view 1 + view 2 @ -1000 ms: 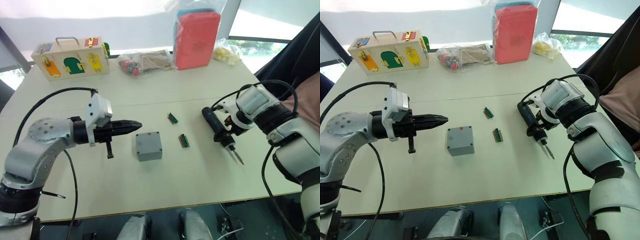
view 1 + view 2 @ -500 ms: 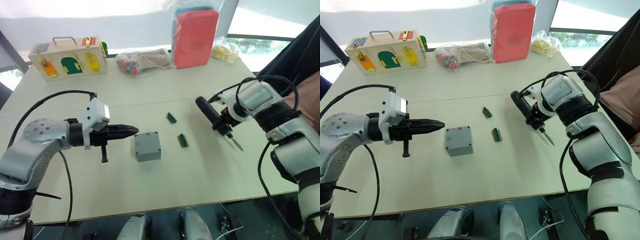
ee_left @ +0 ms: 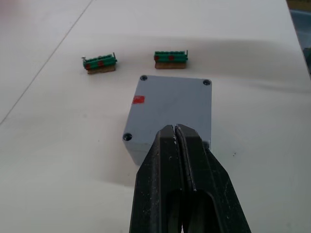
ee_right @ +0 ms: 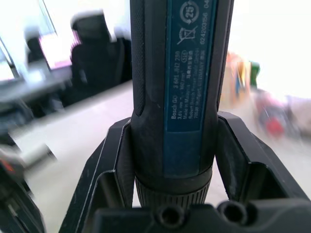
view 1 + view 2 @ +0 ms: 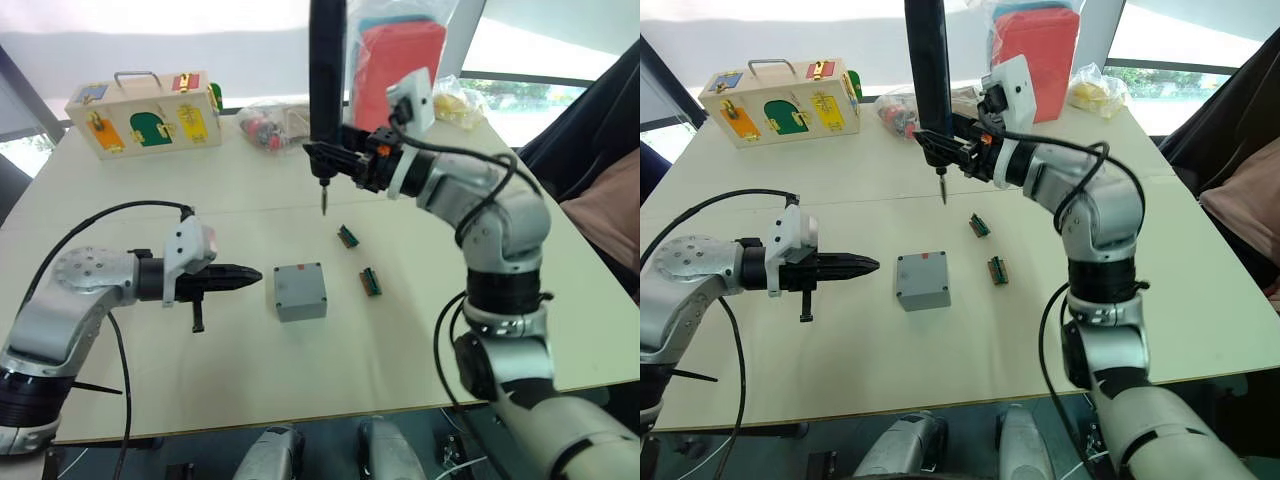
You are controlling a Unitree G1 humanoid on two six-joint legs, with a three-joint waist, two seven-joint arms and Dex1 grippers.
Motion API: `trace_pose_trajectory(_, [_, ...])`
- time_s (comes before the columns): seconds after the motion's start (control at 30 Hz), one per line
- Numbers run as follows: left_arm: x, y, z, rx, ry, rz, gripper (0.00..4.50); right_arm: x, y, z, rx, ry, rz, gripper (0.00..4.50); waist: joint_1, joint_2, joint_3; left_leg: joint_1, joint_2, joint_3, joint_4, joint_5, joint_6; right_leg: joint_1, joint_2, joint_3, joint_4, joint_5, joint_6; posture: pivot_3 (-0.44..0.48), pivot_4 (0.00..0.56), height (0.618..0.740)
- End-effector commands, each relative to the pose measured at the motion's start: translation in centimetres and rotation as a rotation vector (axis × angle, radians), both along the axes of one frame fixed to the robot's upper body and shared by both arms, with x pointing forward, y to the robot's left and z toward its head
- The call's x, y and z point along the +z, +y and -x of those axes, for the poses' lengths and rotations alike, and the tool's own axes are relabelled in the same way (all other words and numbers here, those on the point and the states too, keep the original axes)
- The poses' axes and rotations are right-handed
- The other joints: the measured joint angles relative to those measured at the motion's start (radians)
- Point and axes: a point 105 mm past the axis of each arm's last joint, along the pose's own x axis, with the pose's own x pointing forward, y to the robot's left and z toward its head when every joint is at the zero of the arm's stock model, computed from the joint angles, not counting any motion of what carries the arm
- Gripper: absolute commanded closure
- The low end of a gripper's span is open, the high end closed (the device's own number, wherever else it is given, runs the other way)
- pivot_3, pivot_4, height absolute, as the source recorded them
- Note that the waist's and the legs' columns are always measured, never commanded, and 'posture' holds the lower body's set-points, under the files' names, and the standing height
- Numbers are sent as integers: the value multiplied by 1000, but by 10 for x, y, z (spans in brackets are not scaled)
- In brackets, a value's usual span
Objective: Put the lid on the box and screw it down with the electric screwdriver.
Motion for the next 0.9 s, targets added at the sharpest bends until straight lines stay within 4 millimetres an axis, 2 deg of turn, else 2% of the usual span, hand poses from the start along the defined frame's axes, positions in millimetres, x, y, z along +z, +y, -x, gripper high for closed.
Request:
trace_pose_trajectory(0.03, [-8,-8,-4,1,4,41,4500,-2,14,36,114,-181,-38,2651,0,0,0,1,0,0,0,0,0,1,0,0,0,0,0,0,150,740])
trace_pose_trajectory(0.17, [-27,-15,-10,16,43,86,4500,-35,21,41,110,-193,20,2651,-15,0,0,2,0,1,-1,-1,1,0,0,0,0,0,0,0,150,740])
trace_pose_trajectory(0.23, [-34,-20,-12,15,56,95,4500,-44,24,41,107,-190,33,2651,-16,0,0,2,1,1,0,-1,1,0,0,1,2,0,0,0,150,740])
trace_pose_trajectory(0.5, [-48,-34,-23,55,58,103,4500,-66,22,37,72,-172,72,2651,-3,0,0,3,1,1,-1,0,1,1,0,0,1,0,0,0,150,740])
trace_pose_trajectory(0.9, [-55,-37,-20,45,86,80,4500,-82,13,26,1,-149,101,2651,-3,0,-1,5,1,1,0,-1,1,3,0,0,2,0,0,0,150,740])
